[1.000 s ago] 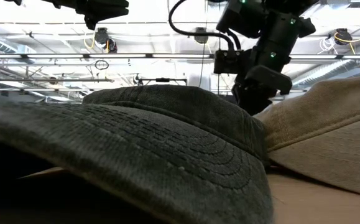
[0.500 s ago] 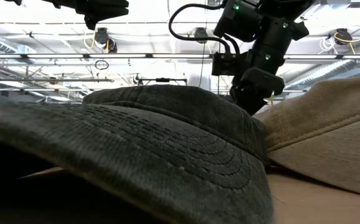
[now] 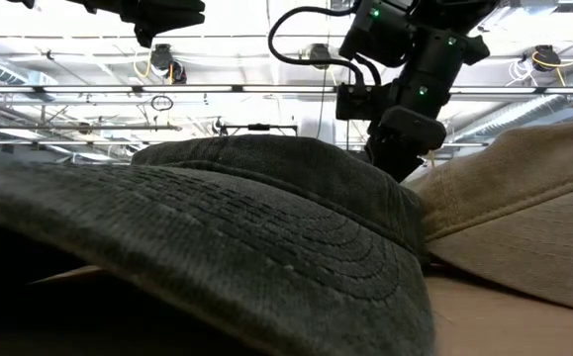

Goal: Pick & Place hat
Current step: Adjust the blue bin, then put the top blue cap into the orange bin

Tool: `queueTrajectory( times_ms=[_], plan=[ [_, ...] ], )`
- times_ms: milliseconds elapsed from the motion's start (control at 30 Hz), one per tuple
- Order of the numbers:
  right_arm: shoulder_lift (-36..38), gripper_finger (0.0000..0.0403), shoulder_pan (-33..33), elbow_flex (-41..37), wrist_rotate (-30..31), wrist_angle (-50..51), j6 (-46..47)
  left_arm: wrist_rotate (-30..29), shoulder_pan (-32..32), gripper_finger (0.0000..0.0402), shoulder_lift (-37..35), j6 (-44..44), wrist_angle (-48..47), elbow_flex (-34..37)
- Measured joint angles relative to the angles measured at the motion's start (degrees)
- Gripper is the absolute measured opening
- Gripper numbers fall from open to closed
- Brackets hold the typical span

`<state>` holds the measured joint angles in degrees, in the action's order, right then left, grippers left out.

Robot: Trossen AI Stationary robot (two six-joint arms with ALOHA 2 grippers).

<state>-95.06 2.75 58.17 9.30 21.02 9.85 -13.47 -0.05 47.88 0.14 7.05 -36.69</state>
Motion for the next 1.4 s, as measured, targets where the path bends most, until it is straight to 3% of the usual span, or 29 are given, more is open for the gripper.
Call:
queueTrajectory(
  times_ms=[200,500,600,767,867,1033,1267,1400],
  plan=[
    [3.5,0.0123,0.3,0.0,-0.3,0.5,1.5,0.0,0.0,0.0141,0.0,0.0,0.0,0.0],
    [16.8,0.0134,2.0,0.0,0.4,0.5,1.6,0.0,0.0,0.0141,0.0,0.0,0.0,0.0],
    [20.7,0.0131,2.3,0.0,5.8,1.1,1.3,0.0,0.0,0.0141,0.0,-0.1,0.0,0.0],
    [23.6,0.0117,1.7,0.0,23.0,4.7,2.7,0.0,0.0,0.0141,0.0,-0.1,0.0,0.0],
    [23.5,0.0107,0.6,0.0,28.5,6.9,5.0,-0.3,0.0,0.0141,0.0,0.8,0.0,0.0],
    [23.0,0.0092,-1.6,-1.7,26.2,3.2,2.8,-4.7,0.0,0.0141,0.0,2.0,0.1,0.0],
    [23.2,0.0082,-3.8,-7.5,15.0,-19.7,-11.1,-4.6,0.0,0.0141,0.0,0.9,-4.0,0.0],
    [23.4,0.0073,-5.5,-8.0,11.4,-23.4,-12.5,-4.7,0.3,0.0141,0.0,-0.1,-10.0,0.0]
  ],
)
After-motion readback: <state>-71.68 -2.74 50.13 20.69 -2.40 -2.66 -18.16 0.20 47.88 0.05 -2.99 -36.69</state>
